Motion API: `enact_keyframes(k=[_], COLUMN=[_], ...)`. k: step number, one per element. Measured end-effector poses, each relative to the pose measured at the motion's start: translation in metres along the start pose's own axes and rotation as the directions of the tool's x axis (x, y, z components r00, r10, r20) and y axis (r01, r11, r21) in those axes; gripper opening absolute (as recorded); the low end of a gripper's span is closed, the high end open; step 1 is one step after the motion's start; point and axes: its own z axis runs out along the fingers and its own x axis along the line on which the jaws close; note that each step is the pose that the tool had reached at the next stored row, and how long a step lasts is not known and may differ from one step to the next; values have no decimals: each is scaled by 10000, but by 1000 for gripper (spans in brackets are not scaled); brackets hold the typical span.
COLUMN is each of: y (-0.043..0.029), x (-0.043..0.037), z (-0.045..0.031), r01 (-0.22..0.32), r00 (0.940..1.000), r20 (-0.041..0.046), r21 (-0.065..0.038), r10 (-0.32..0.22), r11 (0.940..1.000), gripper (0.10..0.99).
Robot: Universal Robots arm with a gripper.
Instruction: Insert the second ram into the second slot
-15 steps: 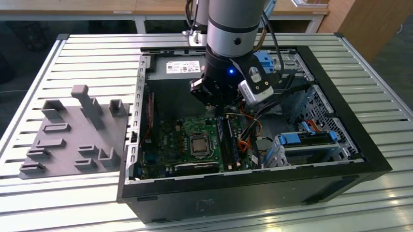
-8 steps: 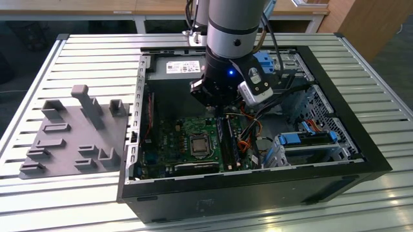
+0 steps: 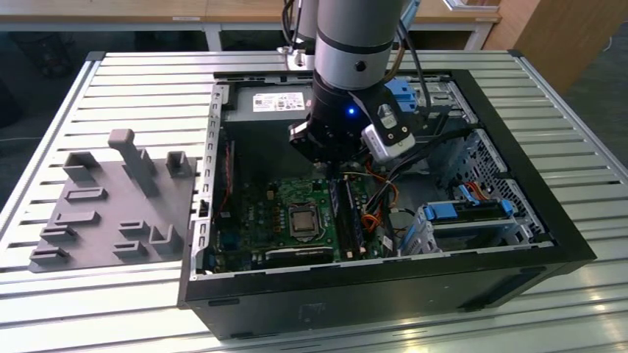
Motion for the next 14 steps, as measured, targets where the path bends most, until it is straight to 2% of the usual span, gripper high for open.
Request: enact_keyframes(k=[14], y=[-28], x=[-1], z=[16], r01=[-1], r00=[10000], r20=[-1], r21=[4], r10=[1], r11=[10000], gripper=[137])
